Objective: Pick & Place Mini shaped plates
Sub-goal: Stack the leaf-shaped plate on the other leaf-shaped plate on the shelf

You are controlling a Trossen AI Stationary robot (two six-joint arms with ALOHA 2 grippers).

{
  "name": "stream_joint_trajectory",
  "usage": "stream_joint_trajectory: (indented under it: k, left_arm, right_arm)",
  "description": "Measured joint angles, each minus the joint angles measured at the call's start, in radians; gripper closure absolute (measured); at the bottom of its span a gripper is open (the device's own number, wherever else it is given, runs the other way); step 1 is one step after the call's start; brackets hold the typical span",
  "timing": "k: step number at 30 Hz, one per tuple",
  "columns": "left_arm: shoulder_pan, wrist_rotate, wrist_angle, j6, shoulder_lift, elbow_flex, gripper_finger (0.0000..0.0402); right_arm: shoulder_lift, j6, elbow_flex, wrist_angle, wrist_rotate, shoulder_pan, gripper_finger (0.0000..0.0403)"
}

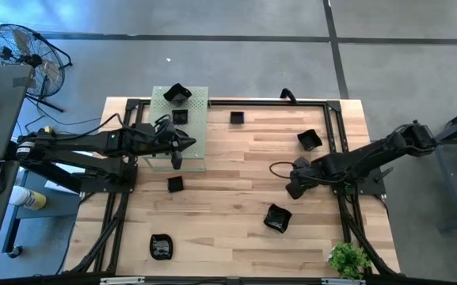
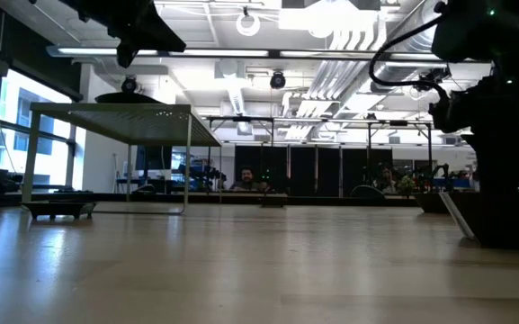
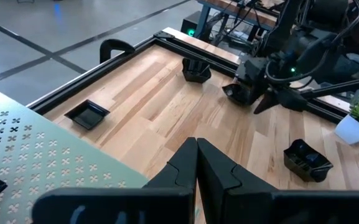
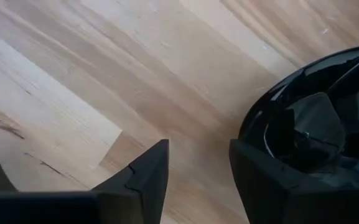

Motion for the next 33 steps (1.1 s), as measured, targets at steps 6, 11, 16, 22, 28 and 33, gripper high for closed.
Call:
stream_joint_trajectory:
  k: [6, 11, 16, 22, 28, 33]
  left_arm:
    - [0.0, 0.0, 0.0, 0.0, 0.0, 0.0, 0.0401]
    - [0.0, 0.0, 0.0, 0.0, 0.0, 0.0, 0.0401]
    - [0.0, 0.0, 0.0, 0.0, 0.001, 0.0, 0.0401]
    - [0.0, 0.003, 0.0, 0.0, 0.001, 0.0, 0.0401]
    - [0.0, 0.003, 0.0, 0.0, 0.001, 0.0, 0.0401]
    - [0.0, 0.003, 0.0, 0.0, 0.001, 0.0, 0.0401]
  right_arm:
    - [-0.002, -0.005, 0.093, -0.12, 0.013, 0.0, 0.0243]
    - [0.0, 0.0, 0.115, -0.242, 0.073, -0.012, 0.0243]
    - [0.001, 0.016, 0.035, -0.177, 0.051, -0.032, 0.0257]
    - [0.001, 0.033, -0.022, -0.106, 0.039, -0.032, 0.0285]
    - [0.001, 0.021, -0.036, -0.103, 0.022, -0.032, 0.0333]
    - [0.001, 0.008, -0.034, -0.068, 0.005, -0.032, 0.0379]
